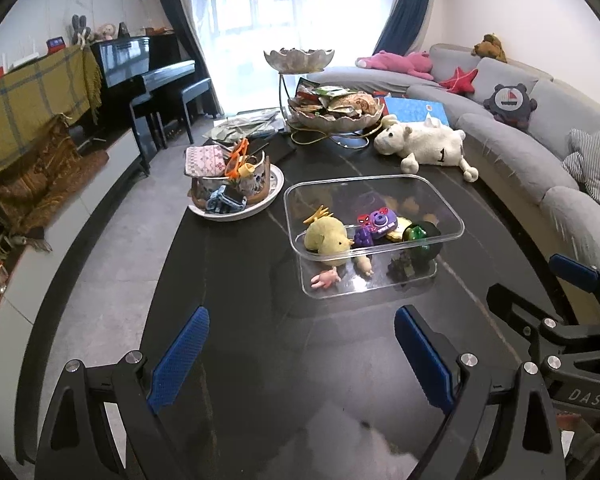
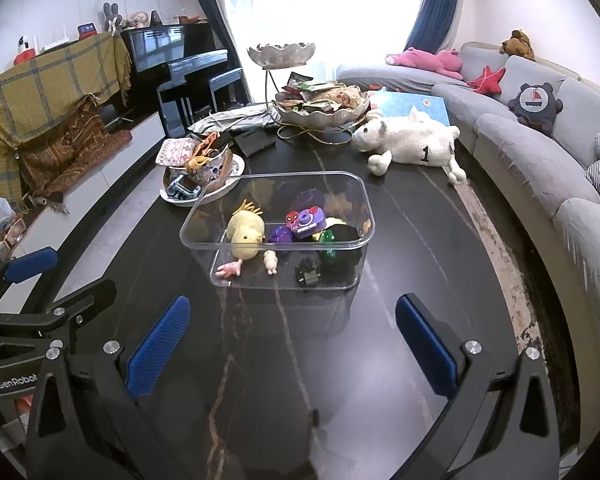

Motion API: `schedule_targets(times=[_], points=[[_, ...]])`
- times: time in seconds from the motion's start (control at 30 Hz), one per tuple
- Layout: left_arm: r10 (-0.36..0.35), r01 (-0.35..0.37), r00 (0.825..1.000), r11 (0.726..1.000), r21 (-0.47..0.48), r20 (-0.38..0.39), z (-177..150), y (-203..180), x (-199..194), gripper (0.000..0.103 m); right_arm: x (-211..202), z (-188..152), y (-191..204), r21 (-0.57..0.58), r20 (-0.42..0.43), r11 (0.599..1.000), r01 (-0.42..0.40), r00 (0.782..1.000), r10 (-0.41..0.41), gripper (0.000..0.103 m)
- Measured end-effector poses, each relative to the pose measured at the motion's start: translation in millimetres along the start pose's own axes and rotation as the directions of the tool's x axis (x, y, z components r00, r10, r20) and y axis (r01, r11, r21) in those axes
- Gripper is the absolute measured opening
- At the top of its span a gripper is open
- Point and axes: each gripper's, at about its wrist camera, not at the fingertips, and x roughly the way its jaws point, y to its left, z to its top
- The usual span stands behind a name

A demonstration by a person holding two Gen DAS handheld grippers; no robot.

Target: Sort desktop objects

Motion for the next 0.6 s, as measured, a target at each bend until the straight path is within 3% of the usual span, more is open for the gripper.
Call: schedule_targets(times=[0.6], points=[[0.001, -0.001, 1.0, 1.0, 0.009, -0.003, -29, -4, -18, 0.092, -21, -28, 7, 0.008, -0.022, 1.0, 0.017, 1.0, -0.017, 0.102]])
